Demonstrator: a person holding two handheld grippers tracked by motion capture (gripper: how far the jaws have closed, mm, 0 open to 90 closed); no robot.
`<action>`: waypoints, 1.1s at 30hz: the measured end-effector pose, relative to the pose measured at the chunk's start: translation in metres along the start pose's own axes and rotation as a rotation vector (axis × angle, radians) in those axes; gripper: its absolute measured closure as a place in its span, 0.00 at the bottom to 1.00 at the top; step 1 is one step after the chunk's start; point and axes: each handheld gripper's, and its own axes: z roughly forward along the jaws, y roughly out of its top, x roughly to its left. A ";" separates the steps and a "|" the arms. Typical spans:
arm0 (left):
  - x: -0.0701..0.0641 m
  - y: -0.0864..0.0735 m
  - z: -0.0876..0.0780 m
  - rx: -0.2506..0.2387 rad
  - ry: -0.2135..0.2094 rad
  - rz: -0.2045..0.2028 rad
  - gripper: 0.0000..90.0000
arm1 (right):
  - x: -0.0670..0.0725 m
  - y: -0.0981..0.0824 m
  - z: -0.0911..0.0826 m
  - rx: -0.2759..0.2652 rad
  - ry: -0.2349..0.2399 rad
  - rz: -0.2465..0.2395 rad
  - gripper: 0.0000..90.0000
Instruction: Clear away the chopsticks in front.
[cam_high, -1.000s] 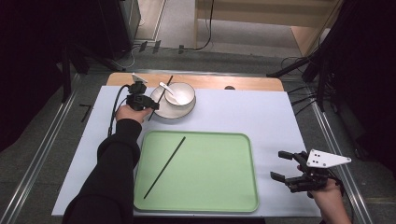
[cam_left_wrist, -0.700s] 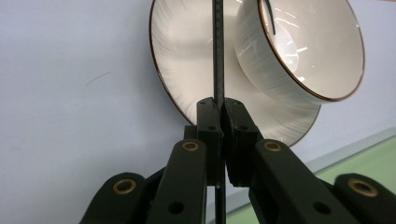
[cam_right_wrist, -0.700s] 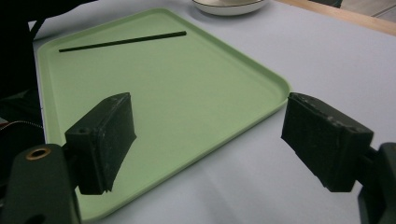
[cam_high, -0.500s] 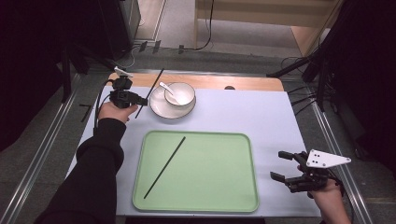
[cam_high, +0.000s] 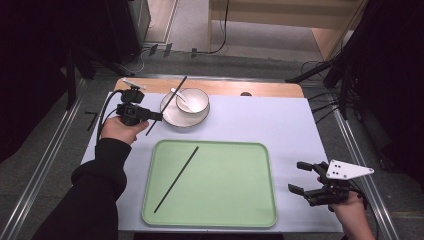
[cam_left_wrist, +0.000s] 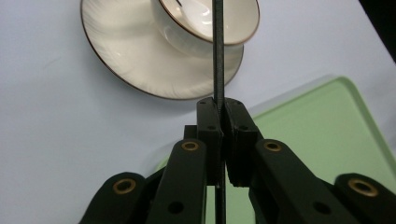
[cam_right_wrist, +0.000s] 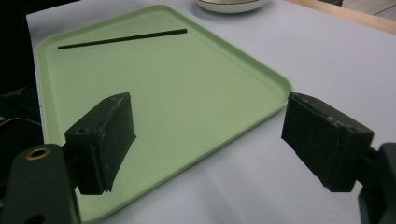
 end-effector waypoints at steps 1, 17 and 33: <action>-0.002 -0.004 0.001 0.000 -0.007 0.000 0.96 | 0.000 0.000 0.000 -0.001 0.000 -0.002 0.20; -0.022 -0.073 0.014 0.042 -0.012 0.054 0.96 | -0.001 0.002 0.003 -0.005 0.006 -0.007 0.20; -0.026 -0.129 0.019 0.091 -0.023 0.007 0.95 | -0.001 0.004 0.005 -0.010 0.020 -0.015 0.20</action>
